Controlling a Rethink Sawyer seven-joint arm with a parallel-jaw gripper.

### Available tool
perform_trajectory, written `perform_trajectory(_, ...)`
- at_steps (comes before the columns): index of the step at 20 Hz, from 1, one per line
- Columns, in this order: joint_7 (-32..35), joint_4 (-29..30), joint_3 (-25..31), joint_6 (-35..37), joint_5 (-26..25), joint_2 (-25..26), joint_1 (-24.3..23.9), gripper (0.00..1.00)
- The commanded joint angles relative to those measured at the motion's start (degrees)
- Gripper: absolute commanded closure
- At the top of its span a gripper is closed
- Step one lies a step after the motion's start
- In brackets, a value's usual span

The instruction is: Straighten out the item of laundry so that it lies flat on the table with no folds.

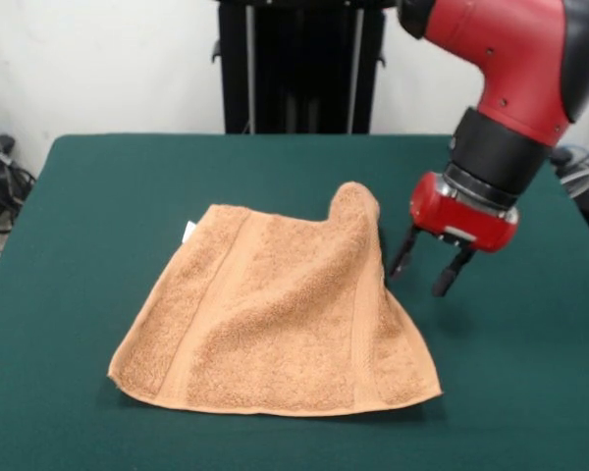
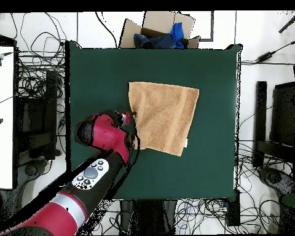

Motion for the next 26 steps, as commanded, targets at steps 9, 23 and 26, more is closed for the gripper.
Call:
perform_trajectory(9, 12.91, 2.78, 9.05, -5.71, -2.61, -3.02, -7.70, 0.00)
perform_trajectory(23, 12.82, 1.42, 7.43, -4.77, -3.10, -2.35, -7.58, 0.00)
perform_trajectory(26, 13.19, 1.16, 6.21, -3.12, -2.40, -1.93, -6.52, 0.00)
